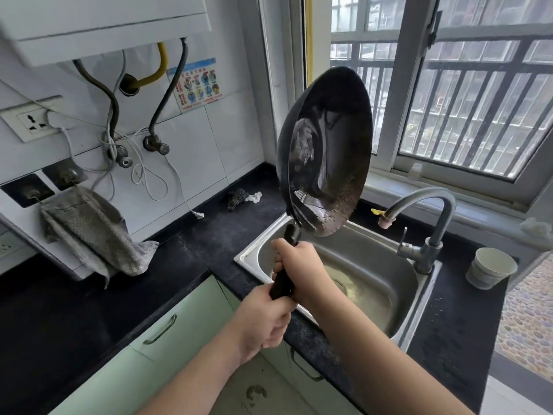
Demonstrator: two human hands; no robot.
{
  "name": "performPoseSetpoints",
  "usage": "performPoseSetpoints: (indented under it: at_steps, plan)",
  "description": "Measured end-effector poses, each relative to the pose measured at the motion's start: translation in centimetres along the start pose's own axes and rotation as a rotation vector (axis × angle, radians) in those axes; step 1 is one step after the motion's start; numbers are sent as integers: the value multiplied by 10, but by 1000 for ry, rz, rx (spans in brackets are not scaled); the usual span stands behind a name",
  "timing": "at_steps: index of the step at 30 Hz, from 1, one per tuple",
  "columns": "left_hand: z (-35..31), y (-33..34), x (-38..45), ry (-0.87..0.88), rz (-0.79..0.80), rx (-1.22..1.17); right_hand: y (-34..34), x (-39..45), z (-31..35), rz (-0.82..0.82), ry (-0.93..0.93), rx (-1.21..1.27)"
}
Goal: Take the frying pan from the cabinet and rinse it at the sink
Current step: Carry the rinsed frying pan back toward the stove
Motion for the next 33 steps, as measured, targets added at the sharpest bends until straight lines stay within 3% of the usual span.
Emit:
performPoseSetpoints:
  at_steps: [6, 11, 18, 26, 33]
  plan:
    - [-13, -18, -17, 54, 31, -37, 23, -8, 5, 131, -96, -144]
    - [-23, -36, -35, 127, 64, -54, 57, -26, 8, 536, 59, 274]
    - [-29, -49, -81, 179, 117, -320, 124, -61, 1, 1121, 306, 391]
    - [-20, -78, -149, 241, 67, -453, 182, -107, -33, 1014, 369, 163]
    - [-2, -122, -227, 208, -14, -303, 239, -155, -83, 924, 274, -10]
Point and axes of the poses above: each hand's wrist, its own x-axis towards the middle knuckle, its own y-axis out of the palm, z = x × y, the point moved 5 cm from there along x, towards the middle knuckle, and after that the axes turned 10 degrees about y, right-handed, at the moved point
